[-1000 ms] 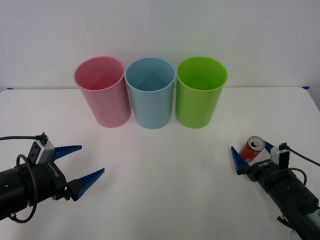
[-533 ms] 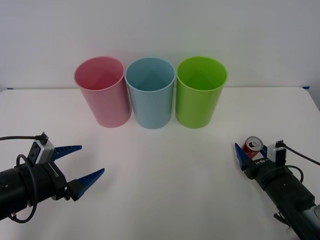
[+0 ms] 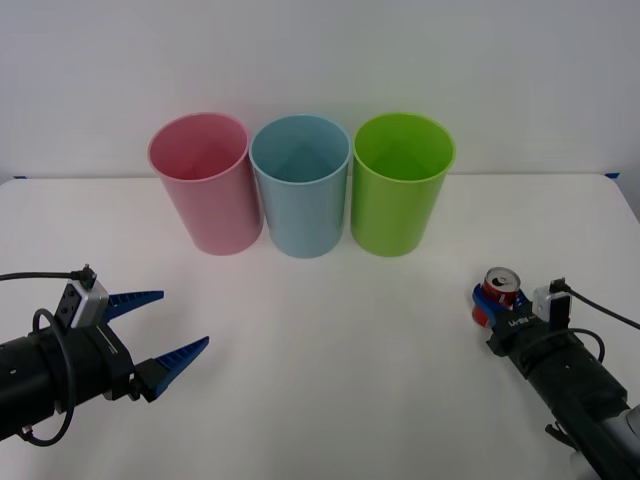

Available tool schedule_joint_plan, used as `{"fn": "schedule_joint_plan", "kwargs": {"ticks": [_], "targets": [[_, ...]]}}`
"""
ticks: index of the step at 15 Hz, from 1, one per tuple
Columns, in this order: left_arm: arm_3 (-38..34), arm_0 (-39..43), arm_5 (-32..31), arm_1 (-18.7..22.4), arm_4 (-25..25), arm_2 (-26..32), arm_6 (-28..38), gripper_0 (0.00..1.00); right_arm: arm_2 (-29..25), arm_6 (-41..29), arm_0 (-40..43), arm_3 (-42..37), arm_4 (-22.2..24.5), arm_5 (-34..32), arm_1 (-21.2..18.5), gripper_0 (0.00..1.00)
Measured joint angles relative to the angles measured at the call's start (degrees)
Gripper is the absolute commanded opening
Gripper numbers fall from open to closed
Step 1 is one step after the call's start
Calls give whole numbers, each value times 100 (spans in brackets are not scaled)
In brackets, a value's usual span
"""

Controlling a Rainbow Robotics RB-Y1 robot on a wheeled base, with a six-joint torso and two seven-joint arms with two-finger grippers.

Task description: Put cans in the blue bin and PET bottles in the pink bin and trash in the green bin.

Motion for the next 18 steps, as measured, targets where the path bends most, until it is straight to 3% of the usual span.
{"fn": "schedule_joint_plan", "kwargs": {"ticks": [8,14,18], "targets": [[0,0,0,0,0,0,0,100,-264,-21,244,-321,-79,-747,-75,0],[0,0,0,0,0,0,0,100,-269,-189,1772,-2478,-372,-907,-464,0],[0,0,0,0,0,0,0,100,-261,-282,2516,-3864,-448,-953,-483,0]]}}
